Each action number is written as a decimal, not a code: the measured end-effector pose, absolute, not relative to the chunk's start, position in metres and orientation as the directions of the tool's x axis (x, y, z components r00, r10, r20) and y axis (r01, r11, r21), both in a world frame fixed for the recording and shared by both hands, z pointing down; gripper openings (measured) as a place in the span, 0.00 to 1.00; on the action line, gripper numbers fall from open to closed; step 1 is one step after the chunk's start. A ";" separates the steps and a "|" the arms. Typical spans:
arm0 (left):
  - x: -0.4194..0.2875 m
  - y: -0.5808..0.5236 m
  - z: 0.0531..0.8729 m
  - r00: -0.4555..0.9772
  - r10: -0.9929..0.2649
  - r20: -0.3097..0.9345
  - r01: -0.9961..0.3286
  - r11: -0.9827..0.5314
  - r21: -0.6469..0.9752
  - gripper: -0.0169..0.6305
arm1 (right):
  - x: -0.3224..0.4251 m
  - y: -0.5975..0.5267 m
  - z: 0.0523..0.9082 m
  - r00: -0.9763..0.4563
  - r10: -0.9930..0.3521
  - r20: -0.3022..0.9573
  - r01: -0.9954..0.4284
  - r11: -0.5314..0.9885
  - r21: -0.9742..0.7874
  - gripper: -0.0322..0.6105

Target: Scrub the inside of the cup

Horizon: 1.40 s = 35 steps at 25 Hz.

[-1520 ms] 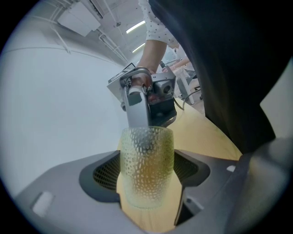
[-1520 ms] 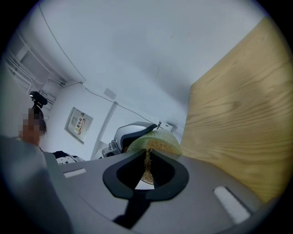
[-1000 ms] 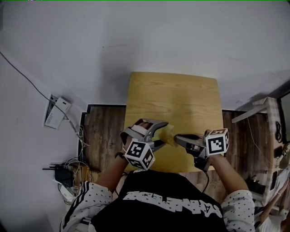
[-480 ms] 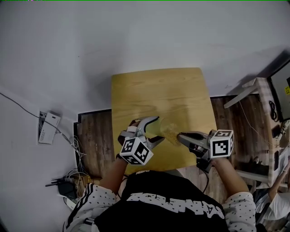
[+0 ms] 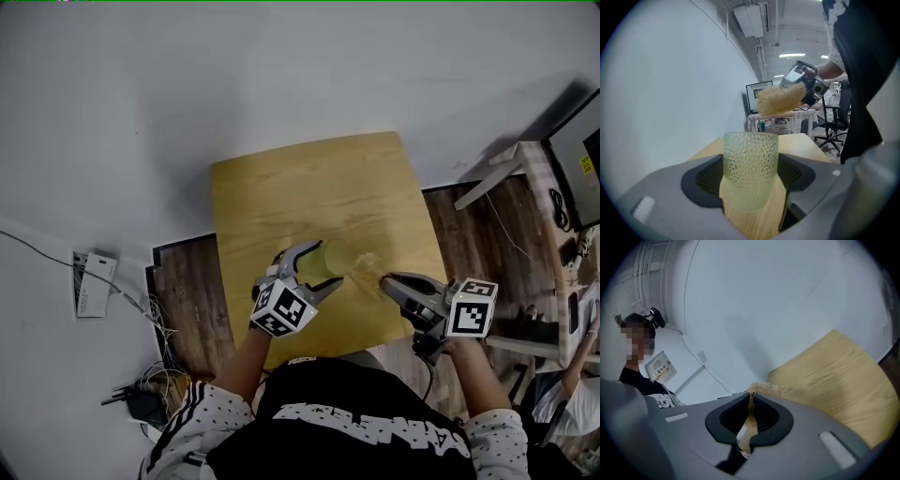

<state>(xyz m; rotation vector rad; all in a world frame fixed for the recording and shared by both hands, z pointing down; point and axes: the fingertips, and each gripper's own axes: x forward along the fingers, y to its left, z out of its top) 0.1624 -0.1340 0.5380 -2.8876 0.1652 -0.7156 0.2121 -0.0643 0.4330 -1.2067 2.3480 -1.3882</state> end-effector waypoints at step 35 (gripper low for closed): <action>0.163 -0.159 0.601 0.905 -0.164 0.392 -0.189 -0.982 0.025 0.58 | 0.230 -0.095 0.431 -0.462 -0.844 0.273 -0.680 0.140 -0.719 0.09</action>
